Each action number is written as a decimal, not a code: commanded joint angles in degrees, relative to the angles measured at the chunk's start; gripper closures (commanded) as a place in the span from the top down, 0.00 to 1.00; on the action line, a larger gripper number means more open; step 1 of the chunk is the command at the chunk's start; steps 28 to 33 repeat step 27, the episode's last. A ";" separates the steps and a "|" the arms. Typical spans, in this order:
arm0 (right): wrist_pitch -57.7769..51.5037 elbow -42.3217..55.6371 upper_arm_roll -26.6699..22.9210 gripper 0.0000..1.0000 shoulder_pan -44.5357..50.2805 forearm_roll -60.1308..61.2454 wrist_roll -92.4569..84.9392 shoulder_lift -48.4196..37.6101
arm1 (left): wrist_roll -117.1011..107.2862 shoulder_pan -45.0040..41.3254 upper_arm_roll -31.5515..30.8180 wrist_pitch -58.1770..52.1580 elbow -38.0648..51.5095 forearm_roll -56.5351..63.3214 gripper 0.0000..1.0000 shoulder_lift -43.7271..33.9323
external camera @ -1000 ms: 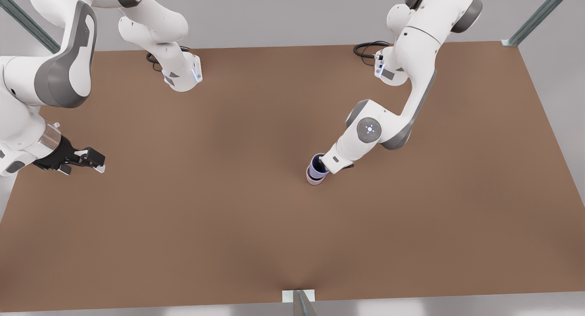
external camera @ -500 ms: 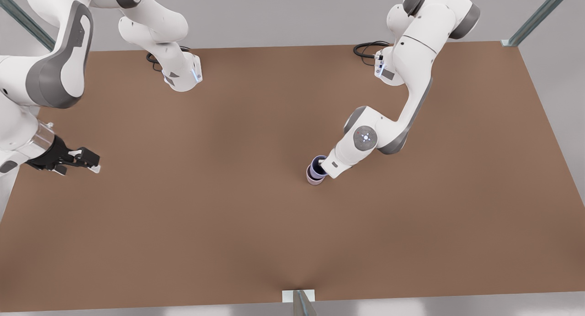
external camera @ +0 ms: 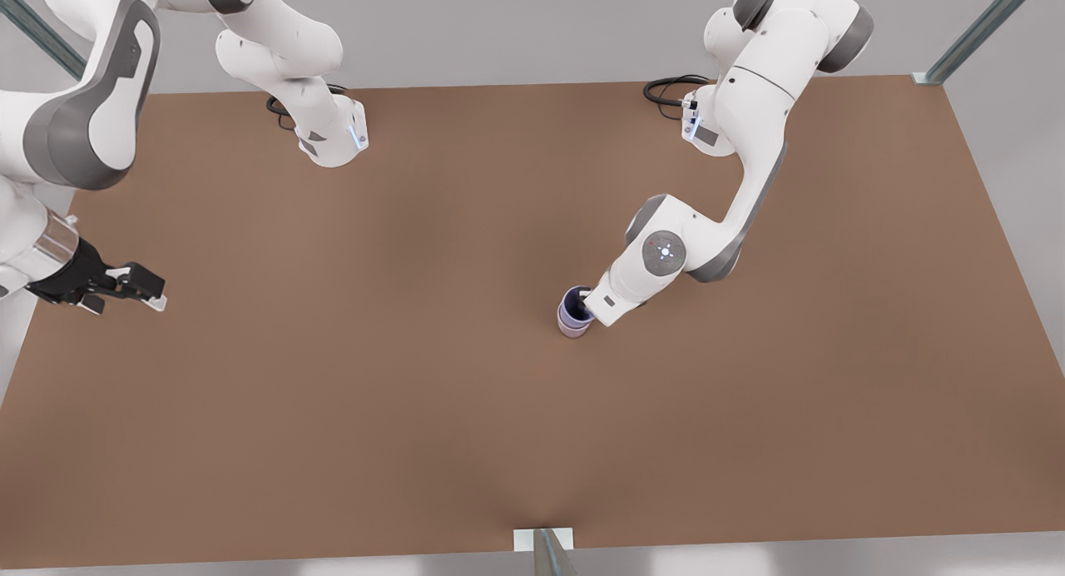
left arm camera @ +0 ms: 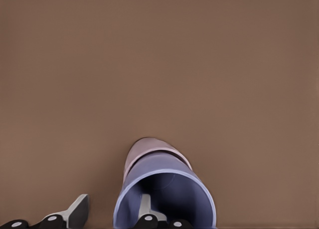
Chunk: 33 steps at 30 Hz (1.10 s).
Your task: Stack the cups, with the pink cup at the bottom and the purple cup at the top
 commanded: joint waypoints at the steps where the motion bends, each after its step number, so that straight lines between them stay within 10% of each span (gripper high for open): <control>1: -0.20 0.21 0.02 1.00 0.22 -0.08 -0.47 -0.15 | -2.10 0.00 -0.05 -0.45 0.08 1.61 0.86 -0.19; 7: -0.11 0.21 0.10 1.00 0.23 -0.08 -0.64 -0.15 | -1.49 0.17 0.03 -14.15 7.63 1.69 0.87 -1.86; 11: -0.02 0.12 0.02 1.00 -0.30 -0.08 -0.73 0.02 | 13.36 0.26 9.34 -34.11 18.80 1.69 0.97 -3.27; 18: 0.50 0.12 -0.07 1.00 -0.30 -0.08 -0.82 0.55 | 20.12 0.61 19.36 -37.71 21.52 6.09 1.00 -11.97; 33: 0.59 0.21 -0.07 1.00 -0.30 0.01 -0.82 0.46 | 31.38 14.06 8.47 -37.80 20.56 4.42 1.00 -16.72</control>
